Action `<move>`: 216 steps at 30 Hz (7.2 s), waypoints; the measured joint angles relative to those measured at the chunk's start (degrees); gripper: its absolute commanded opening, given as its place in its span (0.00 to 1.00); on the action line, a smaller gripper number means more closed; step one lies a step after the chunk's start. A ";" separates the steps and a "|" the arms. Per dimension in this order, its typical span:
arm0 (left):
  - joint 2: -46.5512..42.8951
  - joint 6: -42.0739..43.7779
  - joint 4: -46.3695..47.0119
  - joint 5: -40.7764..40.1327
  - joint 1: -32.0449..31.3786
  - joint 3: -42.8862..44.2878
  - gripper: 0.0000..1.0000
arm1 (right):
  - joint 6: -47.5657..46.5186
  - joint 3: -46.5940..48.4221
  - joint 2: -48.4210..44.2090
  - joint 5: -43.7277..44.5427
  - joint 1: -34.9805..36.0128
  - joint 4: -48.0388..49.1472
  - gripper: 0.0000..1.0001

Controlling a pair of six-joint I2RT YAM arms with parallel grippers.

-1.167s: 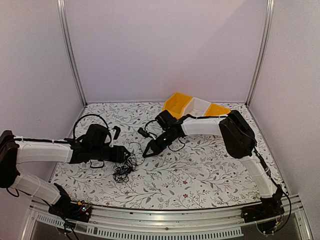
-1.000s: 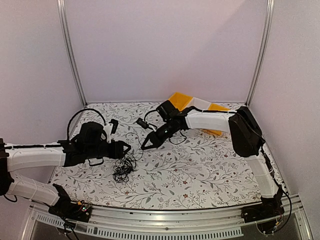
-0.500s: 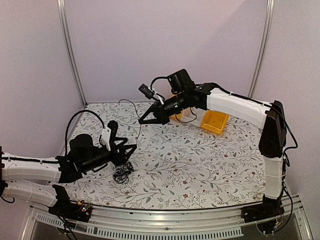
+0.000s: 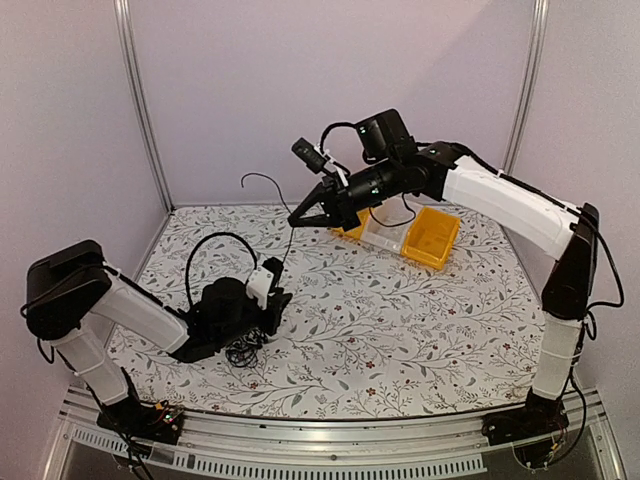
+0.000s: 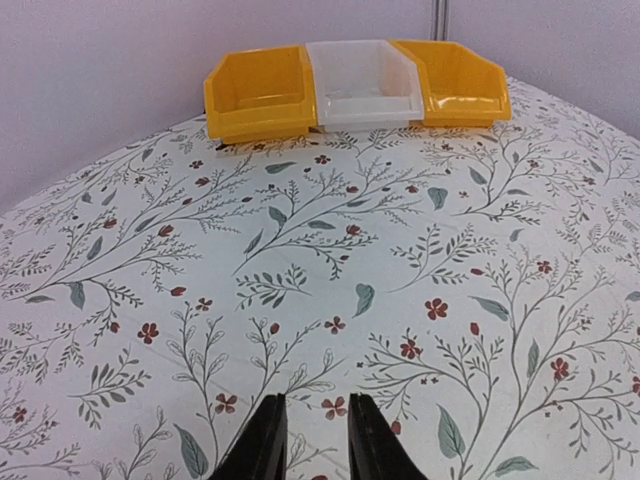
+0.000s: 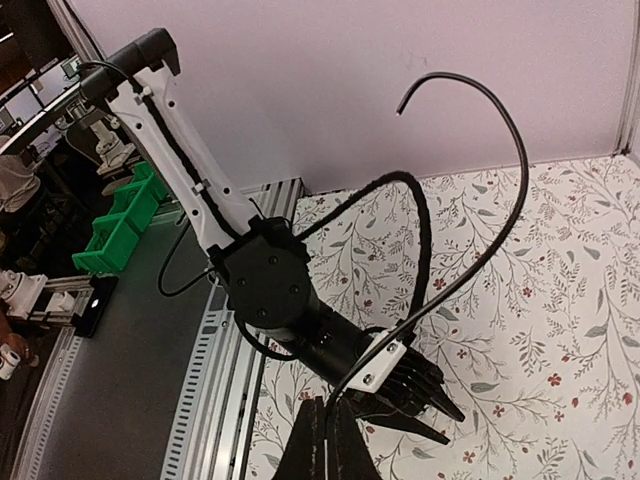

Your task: Untangle the cables

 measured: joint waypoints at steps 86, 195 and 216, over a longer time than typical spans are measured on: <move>33.29 4.70 -21.88 24.81 0.81 42.75 0.33 | -15.21 -58.86 -40.83 3.56 -40.37 4.50 0.04; 9.03 -7.56 3.34 31.41 -5.60 18.34 0.00 | -22.53 -50.71 -17.88 -0.09 -12.28 10.67 0.00; 8.72 -7.65 2.14 26.62 -6.27 17.27 0.33 | -22.62 -50.71 -19.67 2.89 -12.13 10.99 0.00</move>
